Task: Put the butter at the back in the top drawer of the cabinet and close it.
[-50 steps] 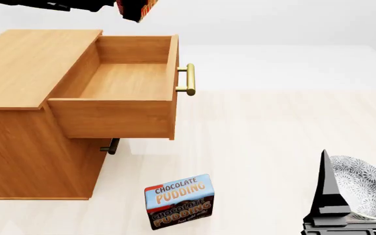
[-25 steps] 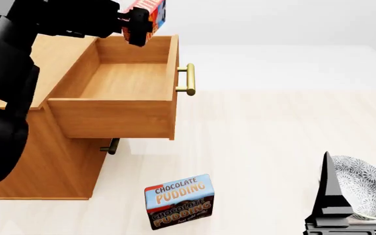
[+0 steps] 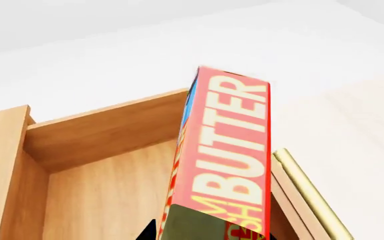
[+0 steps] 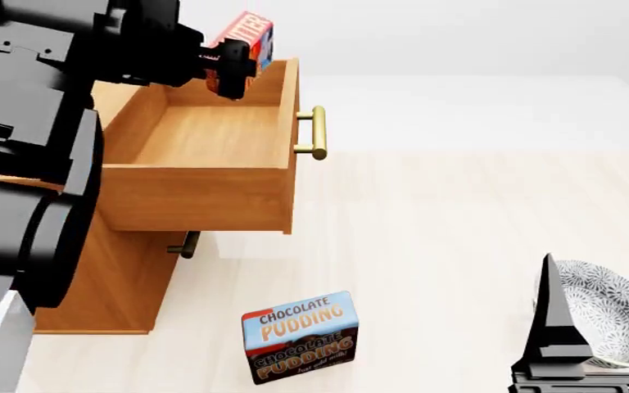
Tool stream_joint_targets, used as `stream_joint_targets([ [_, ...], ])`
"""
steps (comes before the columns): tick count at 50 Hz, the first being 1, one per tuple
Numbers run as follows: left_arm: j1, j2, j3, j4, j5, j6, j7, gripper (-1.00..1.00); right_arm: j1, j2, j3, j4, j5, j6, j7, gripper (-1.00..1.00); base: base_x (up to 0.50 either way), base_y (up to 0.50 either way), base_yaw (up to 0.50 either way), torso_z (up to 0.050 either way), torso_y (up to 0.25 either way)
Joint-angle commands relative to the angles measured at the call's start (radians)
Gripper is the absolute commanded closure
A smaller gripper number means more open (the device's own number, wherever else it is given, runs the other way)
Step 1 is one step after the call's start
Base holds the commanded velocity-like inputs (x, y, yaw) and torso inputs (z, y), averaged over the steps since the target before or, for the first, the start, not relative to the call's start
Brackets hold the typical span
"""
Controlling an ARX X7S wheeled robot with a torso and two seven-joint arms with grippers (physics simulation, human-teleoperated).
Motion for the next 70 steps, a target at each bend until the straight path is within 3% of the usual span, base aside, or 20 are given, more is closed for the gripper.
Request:
stream_joint_targets([
  [1,-0.001,0.011,-0.145,0.000,0.129,-0.016,-0.002,1.00,-0.004,0.000,0.000,0.005,-0.003,-0.005,0.002,-1.00,0.00,0.00,0.00,0.000,0.000],
  [70,0.084,0.029,-0.197,0.000,0.145,-0.123,-0.075,1.00,-0.045,0.000,-0.025,0.094,-0.029,-0.113,0.011,-1.00,0.00,0.00,0.00,0.001,0.001],
])
